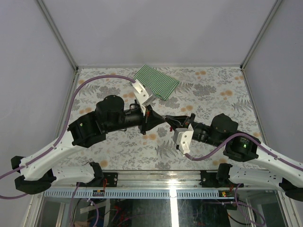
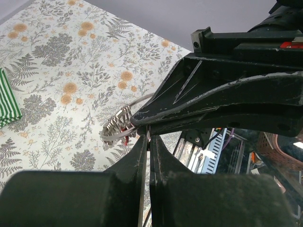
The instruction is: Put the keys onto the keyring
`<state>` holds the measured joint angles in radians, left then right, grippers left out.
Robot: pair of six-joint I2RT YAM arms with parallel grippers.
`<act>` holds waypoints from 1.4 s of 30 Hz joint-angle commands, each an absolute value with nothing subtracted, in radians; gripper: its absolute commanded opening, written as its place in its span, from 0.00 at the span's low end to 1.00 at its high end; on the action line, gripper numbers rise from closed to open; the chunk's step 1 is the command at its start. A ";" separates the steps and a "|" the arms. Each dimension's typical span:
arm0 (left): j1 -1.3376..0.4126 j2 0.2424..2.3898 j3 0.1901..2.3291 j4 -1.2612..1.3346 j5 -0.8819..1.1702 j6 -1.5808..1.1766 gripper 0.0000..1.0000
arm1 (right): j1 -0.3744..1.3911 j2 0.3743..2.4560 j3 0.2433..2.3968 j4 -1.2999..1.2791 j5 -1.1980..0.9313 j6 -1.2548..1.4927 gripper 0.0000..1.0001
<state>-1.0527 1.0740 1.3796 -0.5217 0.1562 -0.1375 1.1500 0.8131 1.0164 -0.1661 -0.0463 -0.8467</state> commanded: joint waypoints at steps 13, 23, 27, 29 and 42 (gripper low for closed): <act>-1.050 0.938 1.333 -0.410 0.044 -0.212 0.27 | 1.153 0.792 1.056 -0.170 -0.041 -0.909 0.00; -1.033 0.984 1.351 -0.496 -0.059 -0.274 0.26 | 1.152 0.810 1.094 -0.236 -0.017 -0.925 0.00; -0.929 1.027 1.351 -0.559 -0.032 -0.316 0.28 | 1.152 0.810 1.091 -0.253 0.000 -0.922 0.00; -0.878 1.040 1.335 -0.593 -0.028 -0.341 0.30 | 1.152 0.801 1.081 -0.257 0.000 -0.912 0.00; -0.605 1.109 1.038 -0.690 -0.127 -0.511 0.40 | 1.152 0.746 0.998 -0.268 0.008 -0.762 0.00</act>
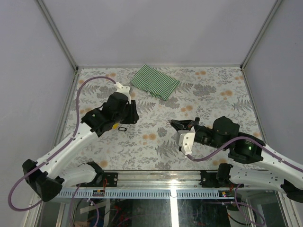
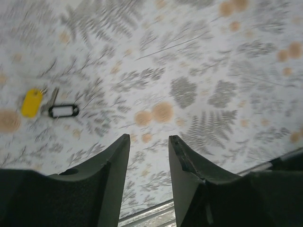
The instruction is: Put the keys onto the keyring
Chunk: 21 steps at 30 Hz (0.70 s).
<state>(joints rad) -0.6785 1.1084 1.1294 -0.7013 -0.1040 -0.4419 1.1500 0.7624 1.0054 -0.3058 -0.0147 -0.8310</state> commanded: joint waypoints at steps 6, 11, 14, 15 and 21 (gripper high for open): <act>-0.447 1.091 0.875 -0.561 -0.092 -0.559 0.44 | 1.152 0.743 0.980 -0.255 -0.013 -0.693 0.00; -0.349 1.080 0.767 -0.467 -0.047 -0.580 0.44 | 1.152 0.747 0.969 -0.276 -0.011 -0.696 0.00; -0.292 1.067 0.729 -0.451 -0.056 -0.584 0.44 | 1.153 0.748 0.965 -0.287 -0.016 -0.704 0.00; -0.275 1.062 0.720 -0.448 -0.061 -0.586 0.44 | 1.153 0.749 0.965 -0.289 -0.015 -0.704 0.00; -0.177 1.058 0.650 -0.419 -0.059 -0.604 0.46 | 1.152 0.752 0.964 -0.293 -0.003 -0.697 0.00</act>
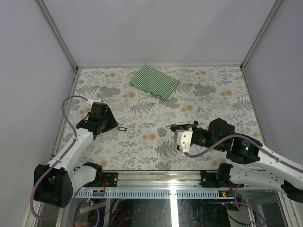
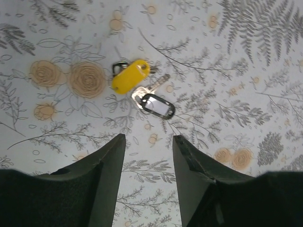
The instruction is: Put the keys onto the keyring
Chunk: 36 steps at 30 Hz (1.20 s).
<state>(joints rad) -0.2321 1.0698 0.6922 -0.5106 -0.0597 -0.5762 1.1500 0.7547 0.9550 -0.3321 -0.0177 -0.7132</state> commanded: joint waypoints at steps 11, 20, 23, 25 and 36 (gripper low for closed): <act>-0.083 1.136 0.582 -0.293 -0.106 -0.637 0.42 | 1.152 0.769 0.972 -0.304 -0.016 -0.689 0.00; -0.044 1.232 0.556 -0.195 -0.079 -0.645 0.42 | 1.152 0.772 0.972 -0.309 -0.021 -0.686 0.00; -0.020 1.265 0.534 -0.139 -0.025 -0.652 0.41 | 1.152 0.777 0.973 -0.305 -0.025 -0.689 0.00; -0.015 1.280 0.527 -0.119 -0.003 -0.657 0.41 | 1.153 0.781 0.975 -0.304 -0.027 -0.692 0.00; 0.002 1.320 0.489 -0.054 0.042 -0.660 0.32 | 1.152 0.783 0.977 -0.310 -0.029 -0.694 0.00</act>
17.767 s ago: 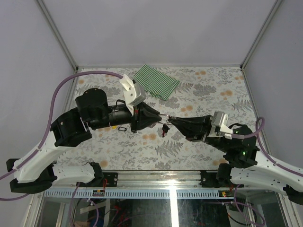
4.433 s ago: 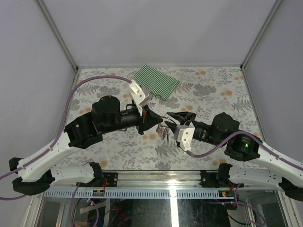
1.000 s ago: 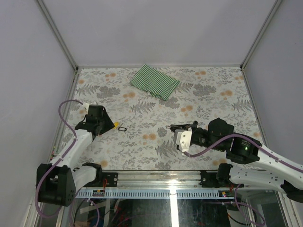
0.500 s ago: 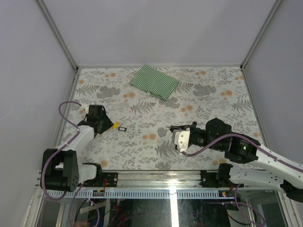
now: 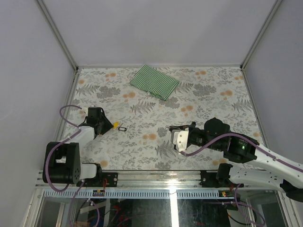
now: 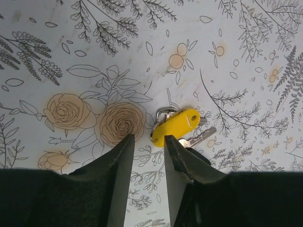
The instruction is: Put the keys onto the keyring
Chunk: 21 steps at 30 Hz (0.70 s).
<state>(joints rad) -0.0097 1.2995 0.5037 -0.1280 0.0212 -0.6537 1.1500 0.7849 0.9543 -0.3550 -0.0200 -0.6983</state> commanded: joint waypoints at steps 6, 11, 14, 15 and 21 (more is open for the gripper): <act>0.005 1.338 0.497 -0.050 0.046 -0.658 0.24 | 1.152 0.784 0.980 -0.313 -0.031 -0.694 0.00; 0.007 1.339 0.497 -0.048 0.045 -0.654 0.15 | 1.152 0.785 0.980 -0.316 -0.032 -0.695 0.00; 0.007 1.335 0.498 -0.048 0.045 -0.650 0.10 | 1.153 0.786 0.982 -0.319 -0.029 -0.695 0.00; 0.007 1.331 0.498 -0.049 0.045 -0.650 0.09 | 1.153 0.787 0.982 -0.320 -0.030 -0.696 0.00; 0.008 1.281 0.506 -0.081 0.041 -0.642 0.00 | 1.153 0.787 0.985 -0.328 -0.028 -0.696 0.00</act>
<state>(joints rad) 0.0010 1.3231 0.5034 -0.0872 0.0463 -0.6559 1.1500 0.7856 0.9543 -0.3645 -0.0204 -0.6983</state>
